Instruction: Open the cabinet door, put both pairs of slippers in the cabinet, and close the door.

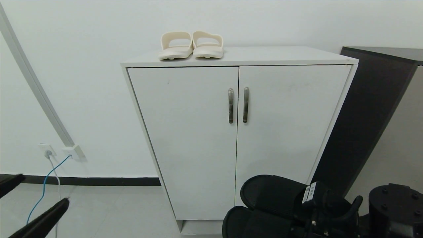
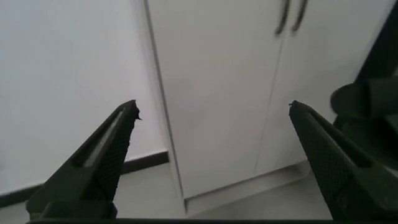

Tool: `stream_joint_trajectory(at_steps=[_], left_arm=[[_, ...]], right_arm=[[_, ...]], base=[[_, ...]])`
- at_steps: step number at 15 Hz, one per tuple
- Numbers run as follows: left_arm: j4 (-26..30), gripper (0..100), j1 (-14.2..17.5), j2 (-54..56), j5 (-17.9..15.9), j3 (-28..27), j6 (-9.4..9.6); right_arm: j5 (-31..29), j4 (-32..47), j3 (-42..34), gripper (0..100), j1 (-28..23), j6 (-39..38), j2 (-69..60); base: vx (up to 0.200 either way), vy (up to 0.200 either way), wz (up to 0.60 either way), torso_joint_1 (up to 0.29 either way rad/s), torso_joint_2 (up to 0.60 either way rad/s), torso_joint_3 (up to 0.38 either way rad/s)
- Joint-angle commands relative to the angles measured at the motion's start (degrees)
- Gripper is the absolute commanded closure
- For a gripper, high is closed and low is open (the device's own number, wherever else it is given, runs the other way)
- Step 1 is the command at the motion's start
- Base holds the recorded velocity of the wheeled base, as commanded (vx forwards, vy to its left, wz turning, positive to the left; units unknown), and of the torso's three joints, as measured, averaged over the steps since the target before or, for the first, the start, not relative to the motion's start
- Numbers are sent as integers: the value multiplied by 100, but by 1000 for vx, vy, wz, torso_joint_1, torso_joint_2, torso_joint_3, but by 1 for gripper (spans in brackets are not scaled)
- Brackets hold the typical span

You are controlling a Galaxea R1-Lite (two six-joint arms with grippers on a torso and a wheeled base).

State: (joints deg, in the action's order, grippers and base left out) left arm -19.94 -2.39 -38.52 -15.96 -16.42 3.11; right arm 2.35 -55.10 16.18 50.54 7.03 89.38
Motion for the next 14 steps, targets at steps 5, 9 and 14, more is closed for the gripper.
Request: stream_joint_trajectory(at_steps=[5, 9, 14], left_arm=[[-959, 0, -2442, -2704, 321, -1601, -1005], [-1047, 0, -3101, -3689, 304, -2489, -1084], [-1600, 0, -3242, -5201, -188, -3587, -1392]], right_arm=[[2, -9, 26, 100, -18, -18, 35], [11, -1, 17, 100, -18, -62, 44], [2, -1, -1, 100, -18, -62, 44]], base=[[0, 0, 0, -1, 16, 14], [0, 0, 0, 0, 0, 0], [0, 0, 0, 0, 0, 0]])
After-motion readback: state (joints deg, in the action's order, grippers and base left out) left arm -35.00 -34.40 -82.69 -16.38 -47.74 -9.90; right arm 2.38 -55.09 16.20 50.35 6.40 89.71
